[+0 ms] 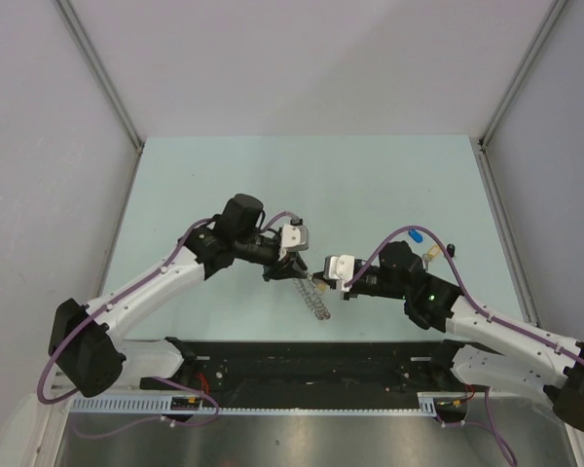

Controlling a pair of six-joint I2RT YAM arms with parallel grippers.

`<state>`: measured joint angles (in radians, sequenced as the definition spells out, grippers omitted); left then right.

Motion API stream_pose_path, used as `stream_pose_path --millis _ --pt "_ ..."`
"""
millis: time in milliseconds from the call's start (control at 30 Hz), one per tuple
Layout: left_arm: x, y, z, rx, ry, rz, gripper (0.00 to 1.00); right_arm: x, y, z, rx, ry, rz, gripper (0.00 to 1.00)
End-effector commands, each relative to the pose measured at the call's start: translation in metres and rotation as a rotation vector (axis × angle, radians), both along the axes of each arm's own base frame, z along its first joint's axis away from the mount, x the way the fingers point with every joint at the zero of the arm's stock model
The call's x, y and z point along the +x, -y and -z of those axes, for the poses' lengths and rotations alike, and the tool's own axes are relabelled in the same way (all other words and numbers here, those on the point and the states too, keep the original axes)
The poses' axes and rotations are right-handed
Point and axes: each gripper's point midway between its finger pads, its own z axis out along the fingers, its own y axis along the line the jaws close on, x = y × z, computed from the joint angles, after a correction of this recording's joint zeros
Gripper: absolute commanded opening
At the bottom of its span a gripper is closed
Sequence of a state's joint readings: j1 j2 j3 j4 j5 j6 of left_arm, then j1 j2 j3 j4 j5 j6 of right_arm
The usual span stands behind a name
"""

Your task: Put the keys on the keyring

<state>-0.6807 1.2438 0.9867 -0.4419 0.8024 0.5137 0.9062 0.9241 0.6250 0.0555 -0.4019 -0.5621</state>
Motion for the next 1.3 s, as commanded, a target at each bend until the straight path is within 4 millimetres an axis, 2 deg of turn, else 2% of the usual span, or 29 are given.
stream_pose_path --millis 0,100,200,233,333,400,533,700,767,800,1100,1267 --pt "-0.010 0.008 -0.015 -0.036 -0.016 0.067 0.24 -0.001 -0.005 -0.036 0.077 0.075 -0.023 0.00" --pt "-0.010 0.008 -0.013 -0.031 -0.022 0.069 0.17 -0.001 -0.005 -0.037 0.078 0.077 -0.020 0.00" --pt "-0.010 0.009 -0.014 -0.029 -0.024 0.064 0.01 0.000 -0.004 -0.038 0.079 0.079 -0.014 0.00" --pt "-0.010 0.009 -0.015 -0.035 -0.020 0.065 0.01 0.001 -0.004 -0.037 0.077 0.077 -0.011 0.00" --pt "-0.008 0.010 -0.023 -0.058 -0.016 0.039 0.01 0.004 -0.002 -0.036 0.072 0.080 0.012 0.00" --pt "0.000 0.010 -0.029 -0.090 0.003 -0.015 0.00 0.008 0.002 -0.036 0.066 0.084 0.046 0.00" --pt "0.015 0.006 -0.053 -0.181 0.054 -0.133 0.00 0.015 0.006 -0.034 0.056 0.085 0.092 0.00" --pt "0.033 0.005 -0.068 -0.254 0.075 -0.263 0.00 0.015 0.001 -0.034 0.060 0.084 0.075 0.00" --pt "0.033 0.004 -0.068 -0.283 0.047 -0.291 0.00 0.015 -0.001 -0.033 0.063 0.083 0.070 0.00" --pt "0.035 0.007 -0.079 -0.328 0.069 -0.293 0.00 0.014 -0.004 -0.033 0.066 0.079 0.060 0.00" --pt "0.034 0.012 -0.084 -0.403 0.008 -0.328 0.00 0.025 -0.011 -0.030 0.073 0.087 0.109 0.00" --pt "0.034 0.008 -0.079 -0.350 0.049 -0.319 0.00 0.031 -0.006 -0.031 0.067 0.096 0.157 0.00"
